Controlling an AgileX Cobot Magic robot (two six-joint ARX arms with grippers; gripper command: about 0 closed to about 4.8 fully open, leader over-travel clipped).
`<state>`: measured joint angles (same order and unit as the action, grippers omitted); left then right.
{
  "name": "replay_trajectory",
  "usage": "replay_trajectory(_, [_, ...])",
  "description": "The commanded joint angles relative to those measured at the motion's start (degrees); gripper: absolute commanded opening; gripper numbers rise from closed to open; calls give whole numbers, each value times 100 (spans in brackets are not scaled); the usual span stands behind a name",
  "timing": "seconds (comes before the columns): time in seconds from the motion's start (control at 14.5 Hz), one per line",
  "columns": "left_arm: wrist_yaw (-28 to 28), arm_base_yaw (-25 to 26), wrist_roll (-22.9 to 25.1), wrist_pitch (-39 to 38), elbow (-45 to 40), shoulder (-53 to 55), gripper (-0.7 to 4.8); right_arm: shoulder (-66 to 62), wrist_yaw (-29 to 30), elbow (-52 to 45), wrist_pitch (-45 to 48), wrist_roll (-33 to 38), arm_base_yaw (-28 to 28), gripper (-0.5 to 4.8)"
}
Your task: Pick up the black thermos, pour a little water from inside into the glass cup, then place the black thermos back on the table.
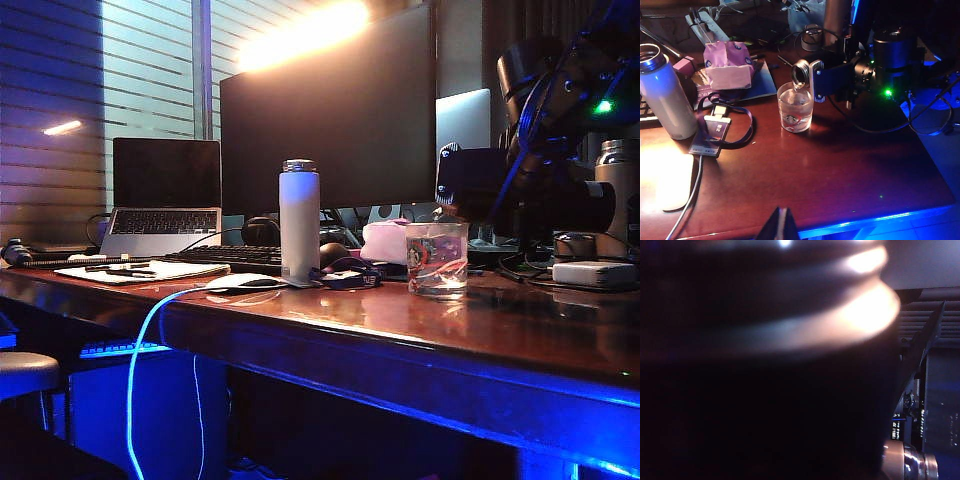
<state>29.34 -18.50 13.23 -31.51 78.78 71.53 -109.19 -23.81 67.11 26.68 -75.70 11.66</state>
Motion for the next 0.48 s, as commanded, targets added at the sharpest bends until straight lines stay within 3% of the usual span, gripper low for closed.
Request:
replay_trajectory(0.07, [42,2,-20,74,31,-17,-3,85,-4,79,361,59,7,45])
replay_trajectory(0.48, [42,4,-20,76,31,-17,-3,87,133,79,293,1344,55,46])
